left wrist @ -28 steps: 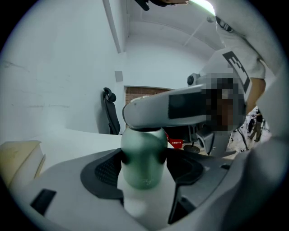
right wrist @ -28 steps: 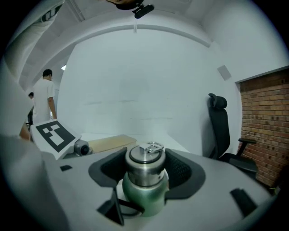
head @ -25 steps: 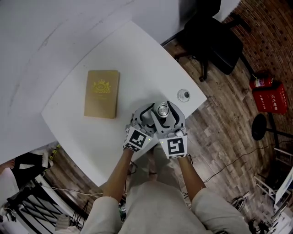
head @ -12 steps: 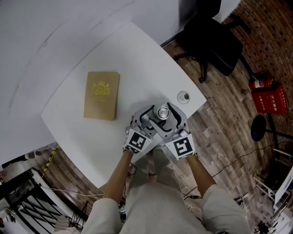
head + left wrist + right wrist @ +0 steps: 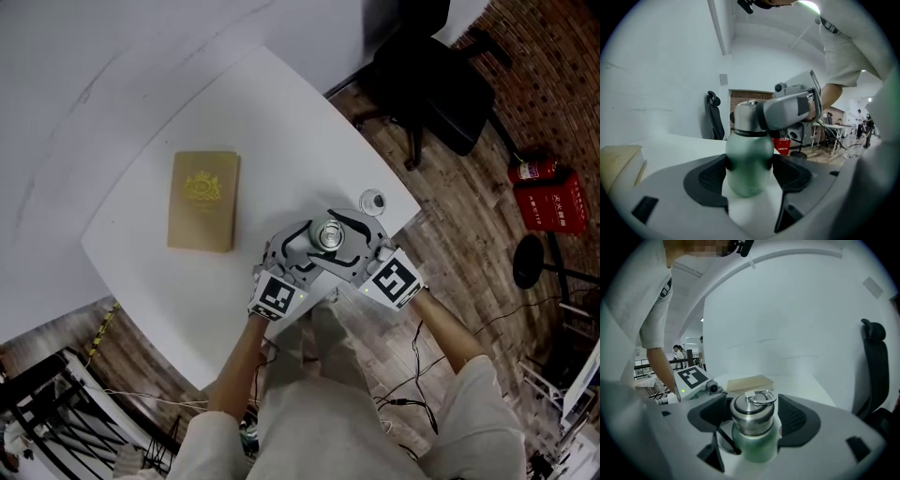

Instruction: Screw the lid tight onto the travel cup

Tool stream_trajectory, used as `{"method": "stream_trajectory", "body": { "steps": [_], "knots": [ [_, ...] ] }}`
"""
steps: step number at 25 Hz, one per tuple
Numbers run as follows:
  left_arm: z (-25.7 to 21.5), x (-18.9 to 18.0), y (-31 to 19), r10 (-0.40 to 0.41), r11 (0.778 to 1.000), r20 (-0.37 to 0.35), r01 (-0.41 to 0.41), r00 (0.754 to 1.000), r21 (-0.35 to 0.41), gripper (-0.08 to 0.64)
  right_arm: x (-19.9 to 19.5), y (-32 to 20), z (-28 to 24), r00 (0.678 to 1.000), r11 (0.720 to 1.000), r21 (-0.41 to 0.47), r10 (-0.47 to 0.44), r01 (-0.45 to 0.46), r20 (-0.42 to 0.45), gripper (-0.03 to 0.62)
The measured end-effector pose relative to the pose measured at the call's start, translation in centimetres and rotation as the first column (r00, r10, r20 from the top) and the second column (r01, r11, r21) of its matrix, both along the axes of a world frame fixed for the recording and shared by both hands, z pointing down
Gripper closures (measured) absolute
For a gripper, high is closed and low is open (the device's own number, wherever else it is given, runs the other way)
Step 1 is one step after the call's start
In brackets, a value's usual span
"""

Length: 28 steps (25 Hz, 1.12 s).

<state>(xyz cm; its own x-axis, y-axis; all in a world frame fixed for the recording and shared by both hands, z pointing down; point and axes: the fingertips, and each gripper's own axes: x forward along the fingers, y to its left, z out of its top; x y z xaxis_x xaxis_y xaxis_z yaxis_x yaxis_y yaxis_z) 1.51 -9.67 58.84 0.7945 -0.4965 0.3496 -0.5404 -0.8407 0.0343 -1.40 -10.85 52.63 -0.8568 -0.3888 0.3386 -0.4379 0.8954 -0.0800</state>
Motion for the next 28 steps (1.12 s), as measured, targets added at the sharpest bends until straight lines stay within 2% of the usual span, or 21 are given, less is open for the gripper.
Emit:
{"method": "stream_trajectory", "body": {
  "steps": [4, 9, 22, 28],
  "knots": [
    [-0.22, 0.1, 0.01, 0.003, 1.0, -0.002, -0.003, 1.0, -0.005, 0.249, -0.35, 0.36, 0.31, 0.995, 0.996, -0.005, -0.094, 0.094, -0.039, 0.254],
    [-0.34, 0.23, 0.03, 0.006, 1.0, 0.001, -0.006, 1.0, -0.004, 0.249, -0.45, 0.29, 0.59, 0.99, 0.992, -0.006, -0.127, 0.127, -0.061, 0.279],
    [-0.26, 0.21, 0.18, 0.007, 1.0, 0.0, -0.007, 1.0, -0.003, 0.249, -0.09, 0.31, 0.12, 0.995, 0.996, 0.01, -0.09, 0.091, -0.043, 0.33],
    [-0.13, 0.16, 0.08, 0.005, 1.0, -0.002, -0.005, 1.0, -0.006, 0.249, 0.02, -0.08, 0.3, 0.999, 0.999, 0.047, 0.014, -0.012, -0.042, 0.333]
  ]
}}
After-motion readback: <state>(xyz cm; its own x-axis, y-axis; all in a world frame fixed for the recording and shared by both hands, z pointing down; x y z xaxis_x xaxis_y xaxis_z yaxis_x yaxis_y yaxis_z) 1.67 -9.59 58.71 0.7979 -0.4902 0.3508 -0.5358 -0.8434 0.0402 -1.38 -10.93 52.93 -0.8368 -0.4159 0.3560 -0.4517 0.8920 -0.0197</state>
